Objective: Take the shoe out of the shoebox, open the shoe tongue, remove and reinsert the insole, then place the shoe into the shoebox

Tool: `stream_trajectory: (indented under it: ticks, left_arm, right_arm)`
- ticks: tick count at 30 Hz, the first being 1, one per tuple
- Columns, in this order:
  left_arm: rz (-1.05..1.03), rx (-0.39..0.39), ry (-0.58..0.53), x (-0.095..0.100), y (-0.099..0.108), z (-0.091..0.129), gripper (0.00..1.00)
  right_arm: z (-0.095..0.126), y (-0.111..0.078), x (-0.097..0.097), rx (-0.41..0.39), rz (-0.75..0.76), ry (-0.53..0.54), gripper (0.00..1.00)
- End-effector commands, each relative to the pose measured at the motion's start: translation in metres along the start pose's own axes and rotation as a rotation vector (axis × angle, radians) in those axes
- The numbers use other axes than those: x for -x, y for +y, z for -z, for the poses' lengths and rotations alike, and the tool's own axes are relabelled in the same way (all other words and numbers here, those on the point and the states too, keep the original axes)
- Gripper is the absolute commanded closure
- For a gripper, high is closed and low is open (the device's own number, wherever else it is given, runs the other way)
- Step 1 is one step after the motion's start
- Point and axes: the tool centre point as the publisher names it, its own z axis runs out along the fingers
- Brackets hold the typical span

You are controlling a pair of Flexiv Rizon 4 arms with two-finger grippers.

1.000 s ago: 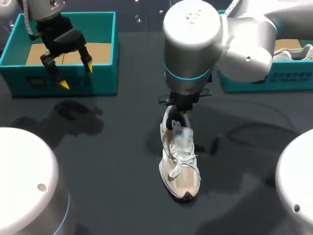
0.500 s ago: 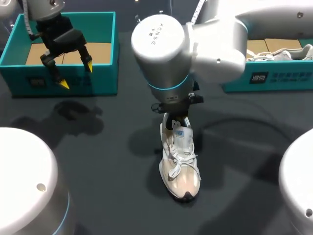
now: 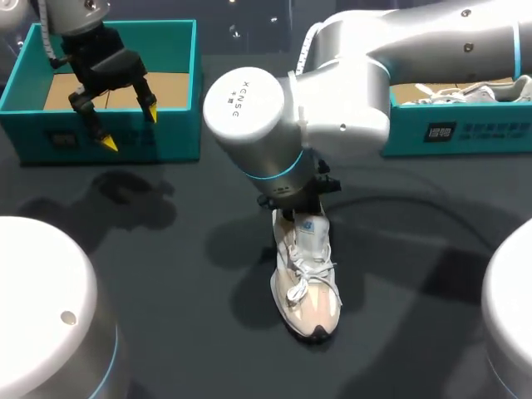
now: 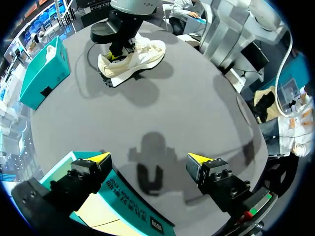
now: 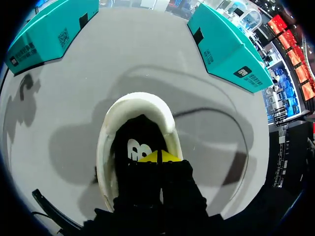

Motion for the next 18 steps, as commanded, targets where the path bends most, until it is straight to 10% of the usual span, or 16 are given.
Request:
stream_trajectory:
  ticks: [1,18]
  left_arm:
    - [-0.001,0.002,0.001,0.000,0.000,0.000,0.00]
    - [-0.001,0.002,0.001,0.000,0.000,0.000,0.00]
  right_arm:
    - [-0.012,0.002,-0.008,-0.010,0.010,0.015,1.00]
    - [-0.012,-0.001,0.010,0.003,0.009,-0.160,1.00]
